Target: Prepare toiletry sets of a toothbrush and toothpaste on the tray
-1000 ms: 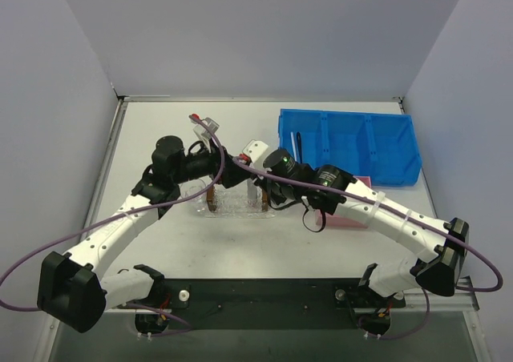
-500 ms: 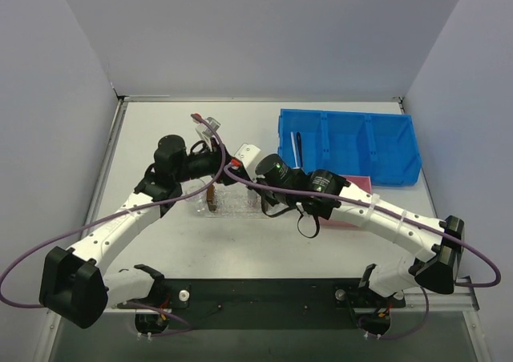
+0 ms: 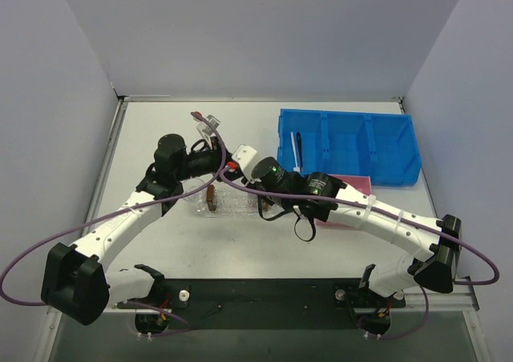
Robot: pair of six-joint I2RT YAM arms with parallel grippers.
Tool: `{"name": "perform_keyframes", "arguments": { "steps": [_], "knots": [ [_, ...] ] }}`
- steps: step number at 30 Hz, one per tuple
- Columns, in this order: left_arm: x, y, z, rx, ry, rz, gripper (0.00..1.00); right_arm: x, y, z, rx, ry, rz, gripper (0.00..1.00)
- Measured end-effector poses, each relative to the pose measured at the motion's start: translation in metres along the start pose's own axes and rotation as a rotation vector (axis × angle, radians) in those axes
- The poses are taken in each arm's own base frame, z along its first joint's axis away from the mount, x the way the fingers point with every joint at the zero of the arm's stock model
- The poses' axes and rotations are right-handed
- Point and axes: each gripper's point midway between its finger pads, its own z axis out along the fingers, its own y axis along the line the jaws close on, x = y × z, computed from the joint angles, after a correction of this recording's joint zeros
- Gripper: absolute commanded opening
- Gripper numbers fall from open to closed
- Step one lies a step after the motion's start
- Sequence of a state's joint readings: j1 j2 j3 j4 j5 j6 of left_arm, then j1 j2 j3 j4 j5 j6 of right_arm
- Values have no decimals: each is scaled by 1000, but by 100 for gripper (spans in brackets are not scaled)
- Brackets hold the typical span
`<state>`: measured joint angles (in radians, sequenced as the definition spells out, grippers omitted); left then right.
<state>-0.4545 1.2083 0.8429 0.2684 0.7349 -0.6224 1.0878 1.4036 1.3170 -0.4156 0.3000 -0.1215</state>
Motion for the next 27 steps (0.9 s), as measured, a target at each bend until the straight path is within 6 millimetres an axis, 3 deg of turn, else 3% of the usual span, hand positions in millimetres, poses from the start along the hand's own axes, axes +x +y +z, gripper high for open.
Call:
{"name": "perform_keyframes", "arguments": {
  "steps": [4,10,16,21,27],
  "knots": [
    [3,-2,0,13,13,-4,0,-6,-2,0,15,-24,14,56],
    [6,-6,-1,36,30,13,0,-7,-7,-13,-84,-80,99,61],
    [14,-17,-4,109,74,54,0,-20,-29,-57,-264,-225,276,62],
    [19,-34,-7,186,102,104,0,-30,-2,-89,-469,-291,297,62],
    [19,-70,-15,313,101,193,0,-17,24,-87,-603,-218,319,62]
  ]
}}
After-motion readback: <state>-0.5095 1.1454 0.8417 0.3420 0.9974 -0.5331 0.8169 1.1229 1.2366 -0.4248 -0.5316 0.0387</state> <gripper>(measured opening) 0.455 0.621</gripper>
